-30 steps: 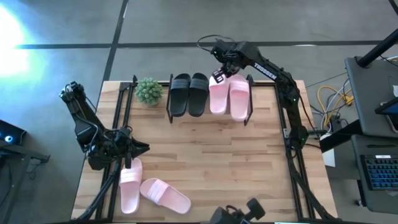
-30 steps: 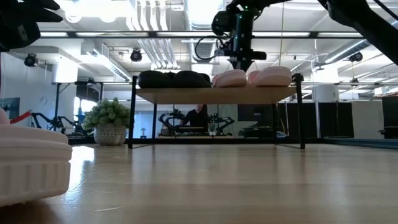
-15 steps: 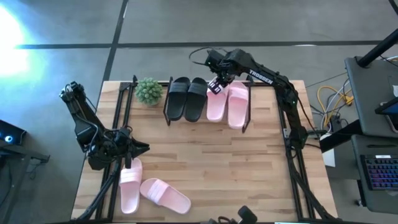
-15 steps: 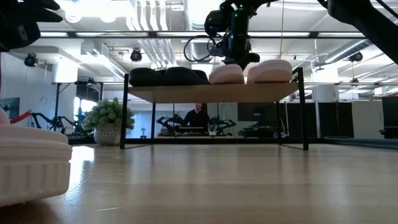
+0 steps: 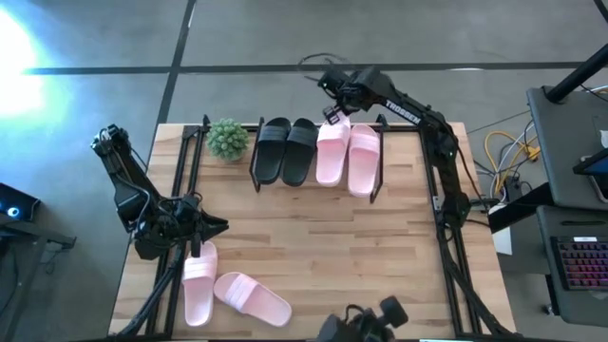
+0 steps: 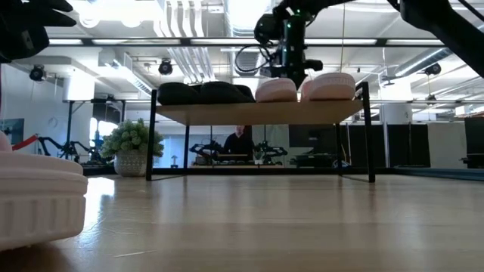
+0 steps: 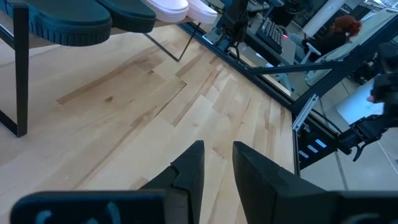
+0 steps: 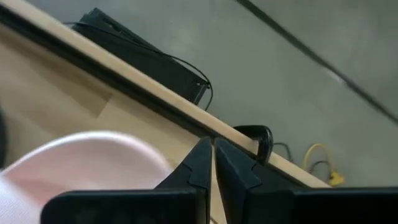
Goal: Pick and place slides into the shelf
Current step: Put the pink slipper on the shelf
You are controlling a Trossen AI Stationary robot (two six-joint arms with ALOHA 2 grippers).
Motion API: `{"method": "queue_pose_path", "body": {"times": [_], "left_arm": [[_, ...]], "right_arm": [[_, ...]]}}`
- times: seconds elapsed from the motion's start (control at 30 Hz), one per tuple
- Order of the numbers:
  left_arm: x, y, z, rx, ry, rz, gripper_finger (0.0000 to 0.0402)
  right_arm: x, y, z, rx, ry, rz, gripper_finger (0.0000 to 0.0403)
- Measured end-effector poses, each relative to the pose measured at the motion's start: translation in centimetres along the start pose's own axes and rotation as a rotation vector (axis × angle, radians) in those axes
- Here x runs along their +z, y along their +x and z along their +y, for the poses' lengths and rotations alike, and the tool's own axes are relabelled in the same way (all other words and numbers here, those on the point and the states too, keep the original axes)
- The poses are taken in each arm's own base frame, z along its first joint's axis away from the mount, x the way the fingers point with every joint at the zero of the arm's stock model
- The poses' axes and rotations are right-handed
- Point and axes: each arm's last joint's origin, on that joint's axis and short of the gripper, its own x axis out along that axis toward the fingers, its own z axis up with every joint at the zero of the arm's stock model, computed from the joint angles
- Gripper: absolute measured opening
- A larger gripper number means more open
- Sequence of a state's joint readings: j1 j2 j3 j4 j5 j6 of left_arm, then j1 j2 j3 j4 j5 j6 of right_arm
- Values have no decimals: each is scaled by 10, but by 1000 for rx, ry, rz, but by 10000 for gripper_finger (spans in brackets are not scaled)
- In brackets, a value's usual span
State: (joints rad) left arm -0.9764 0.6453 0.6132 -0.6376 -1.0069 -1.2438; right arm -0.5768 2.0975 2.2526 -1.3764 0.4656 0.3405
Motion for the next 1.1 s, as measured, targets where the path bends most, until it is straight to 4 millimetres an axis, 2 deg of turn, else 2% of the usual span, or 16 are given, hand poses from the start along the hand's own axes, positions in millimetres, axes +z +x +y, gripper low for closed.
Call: {"method": "queue_pose_path", "body": {"times": [0.2,0.33,0.43,0.57,0.7,0.93,1.1], "left_arm": [[0,0,0,0,0,-1,70],[0,0,0,1,-2,-1,70],[0,0,0,1,-3,-1,70],[0,0,0,1,-3,-2,70],[0,0,0,1,-3,-2,70],[0,0,0,1,-2,-2,70],[0,0,1,6,7,0,70]], "right_arm": [[7,33,-16,91,52,106,13],[5,44,-10,200,37,169,13],[3,48,-3,213,-9,183,13],[-3,47,6,213,-77,202,13],[-4,46,8,212,-53,207,13],[-4,23,8,239,-60,174,13],[-13,17,11,315,-87,278,13]]}}
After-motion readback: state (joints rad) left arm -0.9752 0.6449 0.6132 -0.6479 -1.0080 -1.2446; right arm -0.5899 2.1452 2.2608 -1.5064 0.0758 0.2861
